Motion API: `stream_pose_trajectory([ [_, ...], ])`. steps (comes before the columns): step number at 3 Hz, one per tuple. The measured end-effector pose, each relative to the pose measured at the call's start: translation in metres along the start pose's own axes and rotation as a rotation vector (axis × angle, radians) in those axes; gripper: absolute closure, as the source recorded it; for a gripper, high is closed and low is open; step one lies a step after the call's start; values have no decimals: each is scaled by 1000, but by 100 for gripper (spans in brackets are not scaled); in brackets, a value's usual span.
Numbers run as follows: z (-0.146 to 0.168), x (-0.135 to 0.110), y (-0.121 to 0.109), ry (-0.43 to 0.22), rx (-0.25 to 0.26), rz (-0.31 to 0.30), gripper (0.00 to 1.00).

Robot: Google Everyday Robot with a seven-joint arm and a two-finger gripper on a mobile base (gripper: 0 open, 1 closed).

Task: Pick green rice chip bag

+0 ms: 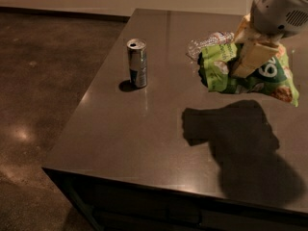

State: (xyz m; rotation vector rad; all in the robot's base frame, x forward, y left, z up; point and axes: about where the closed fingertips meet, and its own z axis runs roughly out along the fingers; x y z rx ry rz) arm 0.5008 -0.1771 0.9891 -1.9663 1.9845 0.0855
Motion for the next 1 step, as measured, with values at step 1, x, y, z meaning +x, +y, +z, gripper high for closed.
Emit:
stream_pose_trajectory([
  [1, 0, 0, -1, -1, 4, 0, 100],
])
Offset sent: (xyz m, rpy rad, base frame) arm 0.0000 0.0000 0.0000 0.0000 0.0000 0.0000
